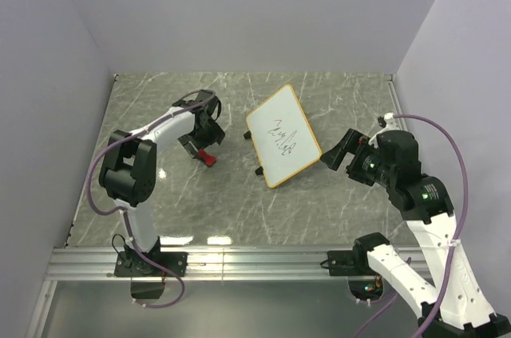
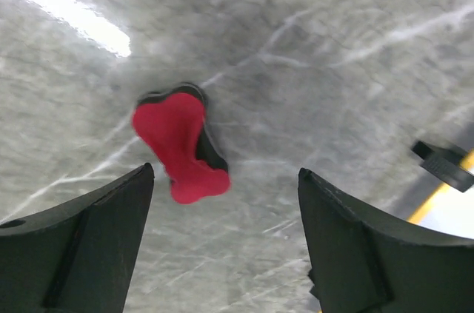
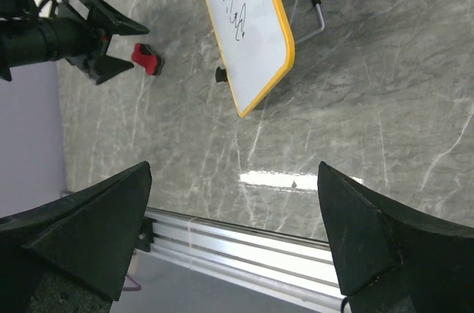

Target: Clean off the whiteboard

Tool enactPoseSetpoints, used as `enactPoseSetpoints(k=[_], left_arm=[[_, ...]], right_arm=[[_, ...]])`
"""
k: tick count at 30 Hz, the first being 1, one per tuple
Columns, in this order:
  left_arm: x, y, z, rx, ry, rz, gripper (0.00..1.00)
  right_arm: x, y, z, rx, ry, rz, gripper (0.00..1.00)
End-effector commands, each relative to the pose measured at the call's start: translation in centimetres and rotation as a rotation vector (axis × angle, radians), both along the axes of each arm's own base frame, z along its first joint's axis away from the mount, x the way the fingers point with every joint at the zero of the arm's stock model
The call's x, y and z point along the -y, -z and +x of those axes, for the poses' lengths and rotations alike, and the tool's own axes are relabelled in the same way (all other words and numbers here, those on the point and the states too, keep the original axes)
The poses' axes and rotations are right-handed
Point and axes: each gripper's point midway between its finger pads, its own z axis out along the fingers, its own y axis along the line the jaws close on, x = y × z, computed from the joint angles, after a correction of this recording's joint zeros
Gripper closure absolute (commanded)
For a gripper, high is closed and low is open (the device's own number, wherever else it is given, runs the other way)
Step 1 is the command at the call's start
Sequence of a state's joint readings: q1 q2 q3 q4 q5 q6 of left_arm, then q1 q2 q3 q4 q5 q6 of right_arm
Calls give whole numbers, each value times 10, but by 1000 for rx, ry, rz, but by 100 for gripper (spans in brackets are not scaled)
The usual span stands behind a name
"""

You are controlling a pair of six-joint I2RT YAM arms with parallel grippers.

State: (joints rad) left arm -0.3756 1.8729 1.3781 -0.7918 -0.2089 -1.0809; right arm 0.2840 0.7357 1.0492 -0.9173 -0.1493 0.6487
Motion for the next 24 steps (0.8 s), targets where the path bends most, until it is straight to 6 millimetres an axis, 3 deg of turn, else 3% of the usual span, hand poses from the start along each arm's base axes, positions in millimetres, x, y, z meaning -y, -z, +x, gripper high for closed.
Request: enactPoseSetpoints(k=[1, 4, 6, 8, 13, 20, 24], left_arm=[[-1, -6, -12, 11, -75, -22, 17], [2, 7, -14, 19, -107, -53, 23], [0, 14, -11, 15, -118, -40, 34], [2, 19, -9, 16, -130, -53, 39], [8, 26, -4, 32, -157, -81, 43], [6, 39, -8, 16, -162, -72, 66], [2, 45, -14, 5, -133, -57, 89]], right_arm=[[-4, -16, 1, 53, -76, -35, 0], [-5, -21, 0, 70, -92, -35, 0], [-6, -24, -2, 85, -102, -30, 0], [-6, -26, -5, 101, -117, -31, 0], [-2, -31, -11, 125, -138, -70, 0], [-1, -33, -8, 134, -140, -86, 0], [-22, -41, -6, 151, -252, -24, 0]])
